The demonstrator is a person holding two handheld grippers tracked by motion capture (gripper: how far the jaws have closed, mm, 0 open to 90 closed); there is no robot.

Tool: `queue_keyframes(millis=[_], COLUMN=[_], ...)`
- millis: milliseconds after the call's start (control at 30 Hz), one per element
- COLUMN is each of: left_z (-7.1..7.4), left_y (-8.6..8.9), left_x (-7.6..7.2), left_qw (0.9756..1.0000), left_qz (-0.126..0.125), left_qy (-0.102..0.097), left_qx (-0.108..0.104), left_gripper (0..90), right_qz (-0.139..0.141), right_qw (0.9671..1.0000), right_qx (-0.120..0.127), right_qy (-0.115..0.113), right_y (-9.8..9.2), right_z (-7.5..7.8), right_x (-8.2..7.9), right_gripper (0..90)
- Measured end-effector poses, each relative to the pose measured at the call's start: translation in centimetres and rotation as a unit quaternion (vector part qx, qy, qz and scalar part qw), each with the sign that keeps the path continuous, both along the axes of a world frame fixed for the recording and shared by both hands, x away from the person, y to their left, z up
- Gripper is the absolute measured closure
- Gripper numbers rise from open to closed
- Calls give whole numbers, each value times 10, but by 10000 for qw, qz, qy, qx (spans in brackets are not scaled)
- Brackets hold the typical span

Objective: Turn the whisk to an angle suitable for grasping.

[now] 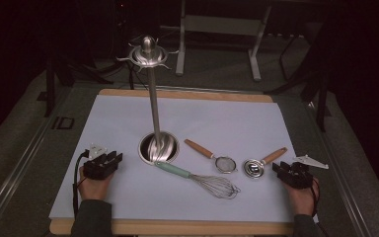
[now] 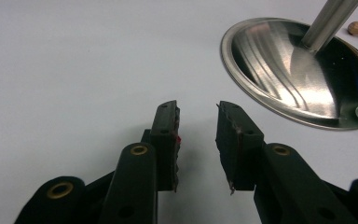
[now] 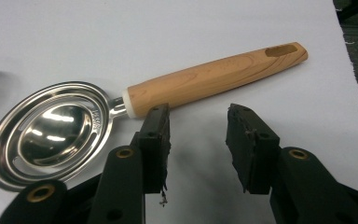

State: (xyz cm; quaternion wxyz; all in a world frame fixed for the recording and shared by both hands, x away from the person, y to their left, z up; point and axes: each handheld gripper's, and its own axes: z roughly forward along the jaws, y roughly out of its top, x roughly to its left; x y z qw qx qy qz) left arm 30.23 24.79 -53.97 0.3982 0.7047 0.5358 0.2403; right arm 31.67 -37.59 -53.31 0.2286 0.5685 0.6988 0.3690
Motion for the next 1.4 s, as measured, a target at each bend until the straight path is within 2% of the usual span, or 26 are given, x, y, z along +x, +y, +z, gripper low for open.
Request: queue_keyframes(millis=[167, 400, 767, 833, 900, 967, 1000, 1100, 1133, 1233, 1400], left_z=[0, -1, -1, -1, -1, -1, -1, -1, -1, -1, -1], left_y=[2, -1, -1, -1, -2, -2, -2, -3, -3, -3, -3], left_x=[-1, 0, 0, 0, 0, 0, 0, 0, 0, 0, 0], left_qw=[9999, 10000, 10000, 10000, 10000, 10000, 9999, 9999, 9999, 9999, 9999], left_qz=[36, 4, -10, -14, -12, -21, -21, -16, -16, -20, -45], left_qy=[-52, 17, 22, 22, 18, 18, 18, 8, 8, 17, 21], left_qx=[-88, 48, 40, 49, 58, 87, 105, 144, 144, 139, 154], left_gripper=[680, 675, 677, 676, 676, 676, 676, 676, 676, 676, 676], right_qz=[105, 371, 723, 933, 1116, 1203, 1390, 1664, 1664, 1969, 2262], right_qw=[9999, 9992, 9974, 9956, 9936, 9926, 9902, 9860, 9860, 9803, 9740], right_qx=[-28, -12, 43, 40, 140, 161, 116, 63, 63, -142, -96], right_qy=[40, 117, 58, 40, 42, 37, 8, -6, -6, 18, 44], right_y=[3, 16, 43, 53, 60, 64, 74, 88, 88, 105, 119], right_z=[2, 13, 30, 35, 41, 44, 51, 58, 58, 64, 74], right_x=[-2, -5, -8, -7, -6, -5, -3, -1, -1, 2, 8], right_gripper=[584, 632, 645, 658, 671, 675, 684, 695, 695, 713, 728])
